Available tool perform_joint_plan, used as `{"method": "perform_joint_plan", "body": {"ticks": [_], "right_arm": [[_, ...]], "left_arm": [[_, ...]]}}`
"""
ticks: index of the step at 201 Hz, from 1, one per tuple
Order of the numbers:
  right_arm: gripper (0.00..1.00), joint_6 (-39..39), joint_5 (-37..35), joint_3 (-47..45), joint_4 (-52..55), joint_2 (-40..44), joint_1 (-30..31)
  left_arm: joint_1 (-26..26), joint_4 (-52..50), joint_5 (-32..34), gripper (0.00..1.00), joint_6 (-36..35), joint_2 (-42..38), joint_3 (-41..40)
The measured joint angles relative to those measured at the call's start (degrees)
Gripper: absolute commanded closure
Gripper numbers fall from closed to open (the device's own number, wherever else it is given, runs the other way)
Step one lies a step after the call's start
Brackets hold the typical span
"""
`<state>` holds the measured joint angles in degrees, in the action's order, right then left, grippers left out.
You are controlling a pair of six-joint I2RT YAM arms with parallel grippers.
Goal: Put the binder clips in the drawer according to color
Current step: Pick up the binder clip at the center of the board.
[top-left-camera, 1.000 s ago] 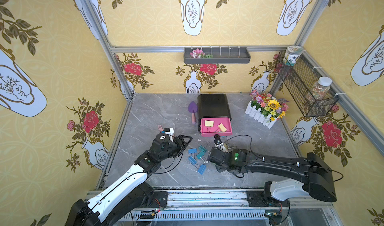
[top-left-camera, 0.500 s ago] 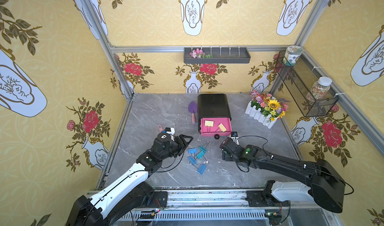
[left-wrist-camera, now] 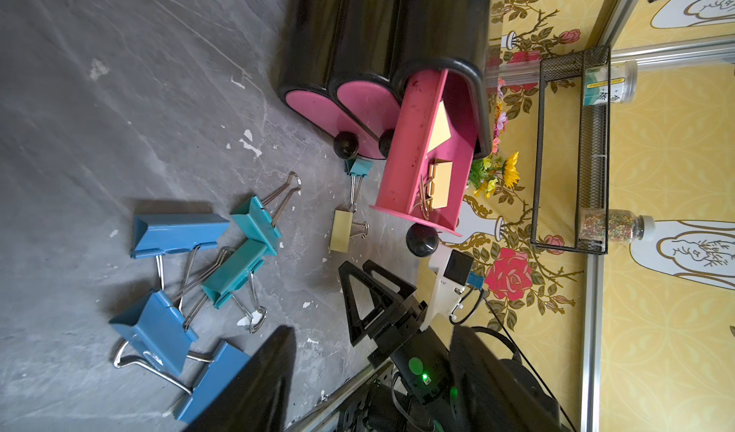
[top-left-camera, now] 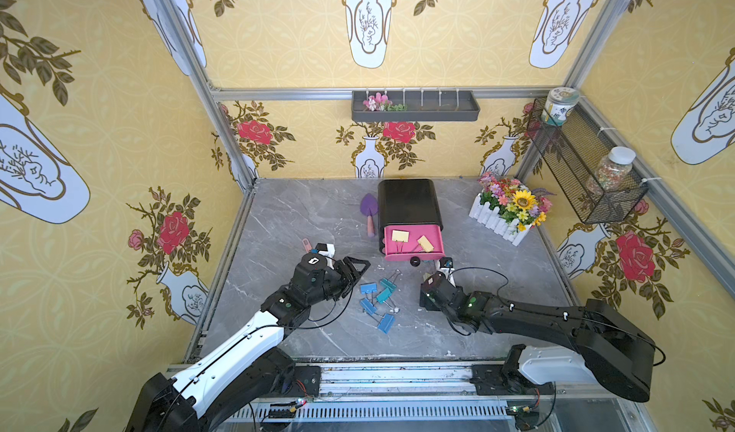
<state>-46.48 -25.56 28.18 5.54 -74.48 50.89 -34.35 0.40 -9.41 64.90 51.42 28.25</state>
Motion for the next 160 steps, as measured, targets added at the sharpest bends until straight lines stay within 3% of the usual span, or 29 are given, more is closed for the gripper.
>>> {"method": "perform_joint_plan", "body": {"ticks": [93, 160], "right_arm": [[0.43, -0.92, 0.02, 3.45, -3.69, -6.47, -2.51], [0.5, -1.86, 0.5, 5.75, -0.81, -9.18, -3.45]], "left_arm": [[0.0, -0.02, 0.04, 0.33, 0.0, -0.15, 0.0], [0.0, -0.02, 0.04, 0.33, 0.02, -0.15, 0.0]]}}
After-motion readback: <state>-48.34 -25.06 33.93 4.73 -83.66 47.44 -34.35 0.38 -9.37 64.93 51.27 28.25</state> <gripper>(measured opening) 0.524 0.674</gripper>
